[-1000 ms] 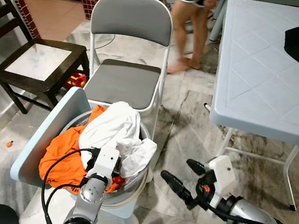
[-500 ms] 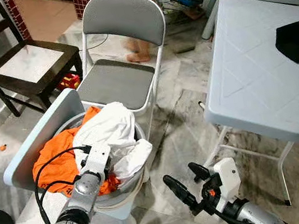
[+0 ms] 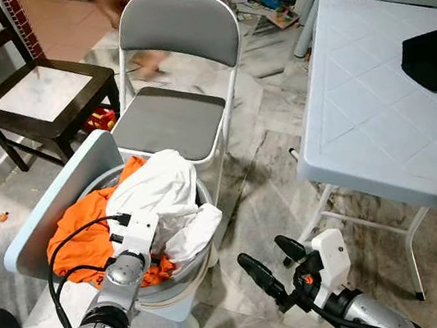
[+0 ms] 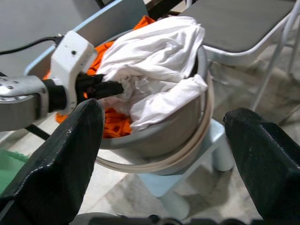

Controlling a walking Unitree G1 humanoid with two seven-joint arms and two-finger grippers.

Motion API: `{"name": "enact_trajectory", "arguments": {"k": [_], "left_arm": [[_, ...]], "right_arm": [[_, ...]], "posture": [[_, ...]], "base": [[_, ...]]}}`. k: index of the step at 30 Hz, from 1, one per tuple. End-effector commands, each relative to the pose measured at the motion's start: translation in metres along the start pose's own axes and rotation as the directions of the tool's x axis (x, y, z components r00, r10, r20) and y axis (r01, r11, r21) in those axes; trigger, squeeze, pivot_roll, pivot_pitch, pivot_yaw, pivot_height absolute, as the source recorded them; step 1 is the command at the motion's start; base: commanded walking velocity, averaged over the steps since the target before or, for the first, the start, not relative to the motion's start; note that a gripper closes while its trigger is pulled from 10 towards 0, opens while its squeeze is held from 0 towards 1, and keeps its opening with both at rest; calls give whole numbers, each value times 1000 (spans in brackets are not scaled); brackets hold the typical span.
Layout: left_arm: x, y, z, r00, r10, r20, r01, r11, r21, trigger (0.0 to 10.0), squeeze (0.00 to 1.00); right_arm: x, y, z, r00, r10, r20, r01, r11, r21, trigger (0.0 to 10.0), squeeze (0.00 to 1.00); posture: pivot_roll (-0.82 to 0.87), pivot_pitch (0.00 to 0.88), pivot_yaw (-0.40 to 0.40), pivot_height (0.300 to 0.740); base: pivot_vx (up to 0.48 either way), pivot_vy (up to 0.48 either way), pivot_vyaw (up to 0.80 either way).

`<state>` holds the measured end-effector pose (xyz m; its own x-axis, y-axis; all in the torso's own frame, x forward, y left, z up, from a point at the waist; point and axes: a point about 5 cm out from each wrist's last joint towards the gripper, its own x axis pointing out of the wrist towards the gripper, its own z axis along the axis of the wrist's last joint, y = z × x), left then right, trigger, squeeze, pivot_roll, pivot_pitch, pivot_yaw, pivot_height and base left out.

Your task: Hang hanger

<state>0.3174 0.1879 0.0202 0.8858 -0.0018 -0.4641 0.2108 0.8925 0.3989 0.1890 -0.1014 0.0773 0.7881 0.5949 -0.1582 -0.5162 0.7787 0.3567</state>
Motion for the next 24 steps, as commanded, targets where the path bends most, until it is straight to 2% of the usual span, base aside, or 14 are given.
{"name": "enact_trajectory", "arguments": {"k": [1, 10, 18, 22, 24], "left_arm": [[-2, 1, -9, 999, 7, -42, -8, 1000, -9, 0, 0], [-1, 0, -7, 999, 12, -34, -12, 1000, -4, 0, 0], [-1, 2, -3, 1000, -3, -5, 3, 998, -65, 0, 0], [1, 15, 14, 994, 61, 93, -53, 995, -88, 0, 0], [2, 22, 34, 975, 93, 204, -68, 990, -126, 0, 0]], "right_arm": [[-4, 1, 0, 1000, 13, -11, -13, 1000, 14, 10000, 0], [-4, -2, 0, 1000, 16, -10, -15, 1000, 22, 10000, 0], [3, -4, 1, 1000, -3, 10, 3, 1000, 21, 10000, 0], [3, -8, 2, 1000, -18, 15, 18, 1000, 13, 10000, 0], [3, -15, 4, 999, -48, 23, 48, 999, 5, 10000, 0]], "posture": [[96, 160, -132, 740], [109, 159, -128, 740], [131, 155, -119, 740], [138, 151, -119, 740], [148, 147, -120, 740]], "base": [[0, 0, 0], [0, 0, 0], [0, 0, 0], [0, 0, 0], [0, 0, 0]]}}
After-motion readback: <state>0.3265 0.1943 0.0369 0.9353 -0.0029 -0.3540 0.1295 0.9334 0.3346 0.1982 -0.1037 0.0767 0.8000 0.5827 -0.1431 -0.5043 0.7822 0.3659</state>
